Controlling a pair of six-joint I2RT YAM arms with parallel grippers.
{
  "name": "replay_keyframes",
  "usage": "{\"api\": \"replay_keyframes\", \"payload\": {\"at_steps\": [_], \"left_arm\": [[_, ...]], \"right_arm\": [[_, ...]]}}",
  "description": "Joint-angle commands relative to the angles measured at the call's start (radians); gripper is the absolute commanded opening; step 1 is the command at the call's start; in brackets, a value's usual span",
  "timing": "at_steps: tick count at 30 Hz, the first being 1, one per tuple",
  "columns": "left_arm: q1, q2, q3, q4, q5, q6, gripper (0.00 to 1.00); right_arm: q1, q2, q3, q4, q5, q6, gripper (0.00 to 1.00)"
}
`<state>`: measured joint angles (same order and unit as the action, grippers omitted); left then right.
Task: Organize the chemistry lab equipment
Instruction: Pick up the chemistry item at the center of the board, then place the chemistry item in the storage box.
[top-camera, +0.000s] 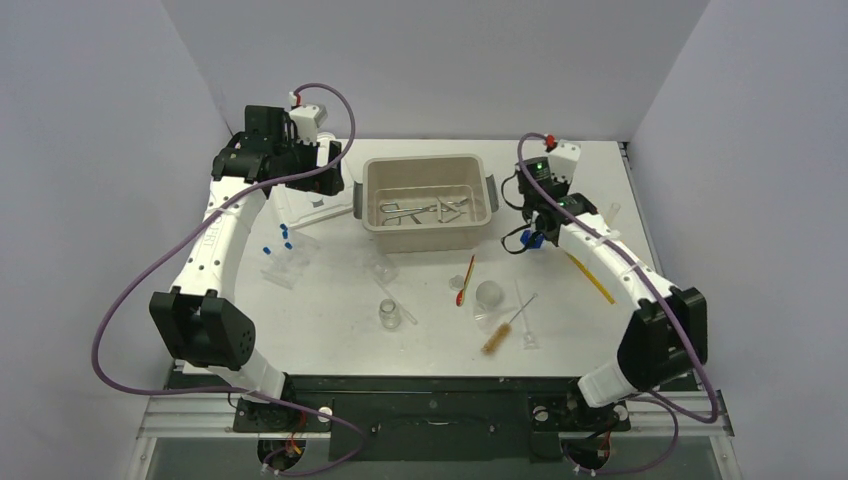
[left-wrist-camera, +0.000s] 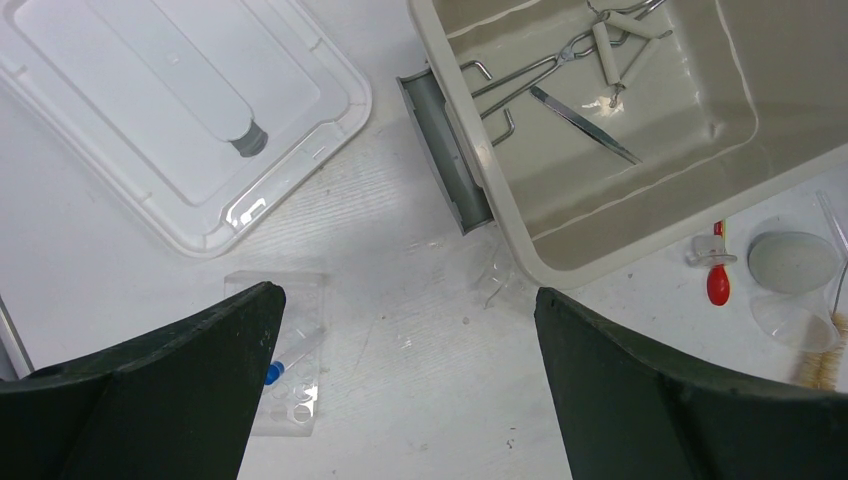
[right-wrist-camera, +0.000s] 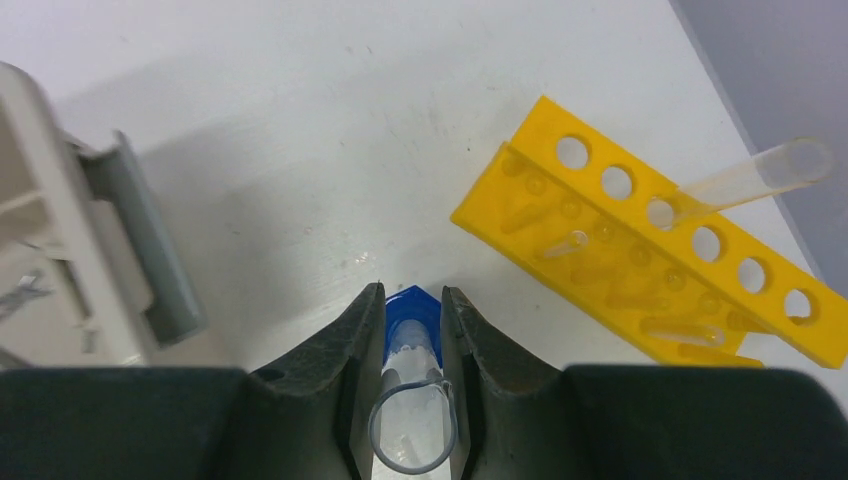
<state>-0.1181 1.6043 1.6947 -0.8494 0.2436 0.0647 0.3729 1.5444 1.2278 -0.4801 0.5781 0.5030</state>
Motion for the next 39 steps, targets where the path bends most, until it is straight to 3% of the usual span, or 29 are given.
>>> {"api": "replay_keyframes", "payload": {"at_steps": [1,6,10,16,24,29,39], "left_arm": [[0.003,-0.047,0.019,0.007,0.008,0.015,0.97],[0.003,-0.051,0.011,0.007,0.020,0.012,0.97],[0.003,-0.061,0.006,0.009,0.019,0.009,0.97],[0.003,-0.063,-0.005,0.008,0.015,0.007,0.97],[0.003,-0.062,-0.001,-0.008,0.042,0.005,0.97],[0.004,-0.058,0.001,-0.015,0.032,0.015,0.97],[0.021,-0.063,-0.032,-0.002,0.027,0.031,0.97]], "right_arm": [[0.007,-0.184,0.127,-0.076,-0.042,0.064,0.00],[0.036,-0.241,0.265,-0.140,-0.088,0.122,0.00],[0.084,-0.230,0.322,-0.096,-0.159,0.175,0.00],[0.182,-0.101,0.357,0.117,-0.321,0.201,0.00],[0.193,0.171,0.315,0.550,-0.524,0.306,0.00],[0.201,0.308,0.346,0.663,-0.522,0.388,0.00],[0.209,0.471,0.332,0.682,-0.463,0.475,0.00]]}}
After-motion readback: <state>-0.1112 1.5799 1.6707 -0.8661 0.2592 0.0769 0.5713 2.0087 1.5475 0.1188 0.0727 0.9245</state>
